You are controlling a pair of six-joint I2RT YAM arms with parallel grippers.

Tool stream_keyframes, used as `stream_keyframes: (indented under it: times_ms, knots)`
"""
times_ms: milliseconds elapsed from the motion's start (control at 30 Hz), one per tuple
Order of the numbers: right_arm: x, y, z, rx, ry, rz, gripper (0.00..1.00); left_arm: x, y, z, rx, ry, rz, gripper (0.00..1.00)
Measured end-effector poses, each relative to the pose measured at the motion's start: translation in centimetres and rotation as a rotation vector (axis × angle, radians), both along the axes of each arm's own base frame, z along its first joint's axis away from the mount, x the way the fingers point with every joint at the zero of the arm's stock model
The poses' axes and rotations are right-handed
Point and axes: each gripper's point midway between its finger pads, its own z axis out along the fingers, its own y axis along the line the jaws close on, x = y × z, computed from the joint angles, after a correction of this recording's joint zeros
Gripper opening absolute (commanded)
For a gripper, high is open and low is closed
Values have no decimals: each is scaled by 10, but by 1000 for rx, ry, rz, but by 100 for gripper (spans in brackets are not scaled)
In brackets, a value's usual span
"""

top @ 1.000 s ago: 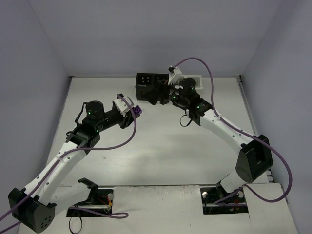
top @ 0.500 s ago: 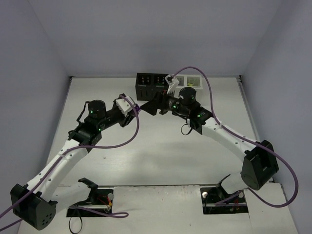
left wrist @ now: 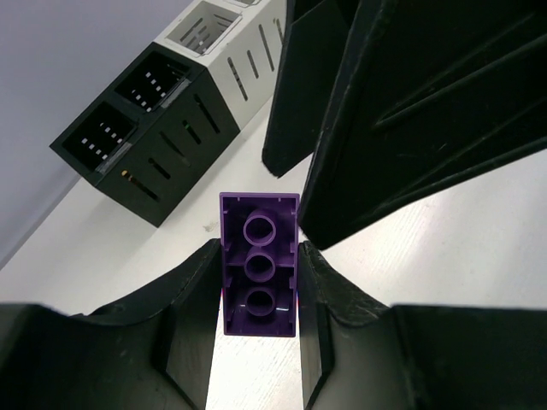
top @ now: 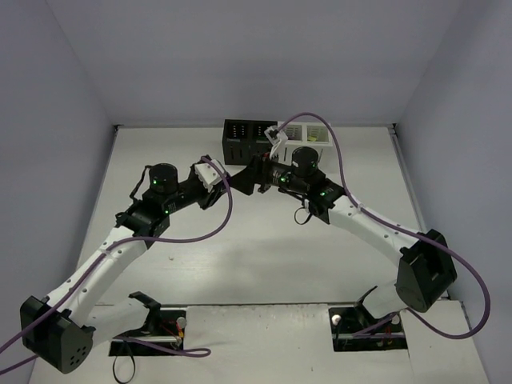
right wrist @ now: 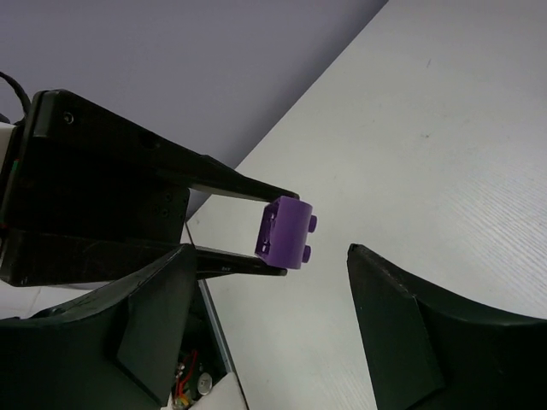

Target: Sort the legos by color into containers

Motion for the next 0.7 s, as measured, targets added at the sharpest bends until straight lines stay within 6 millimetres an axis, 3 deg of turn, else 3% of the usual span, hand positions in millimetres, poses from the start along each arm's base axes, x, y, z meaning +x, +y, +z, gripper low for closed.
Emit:
stream_keyframes:
  times_ms: [333, 400, 600, 700]
  knots:
    - [0, 8, -10, 4, 22, 15, 57, -6, -8, 0, 8, -8, -36, 16]
    - [0, 9, -14, -3, 30, 16, 50, -6, -8, 0, 9, -9, -36, 16]
    - [1, 10, -21, -11, 45, 15, 4, -6, -7, -4, 24, -5, -39, 17]
    - [0, 9, -24, -20, 58, 12, 0, -5, -8, -7, 33, -3, -39, 37]
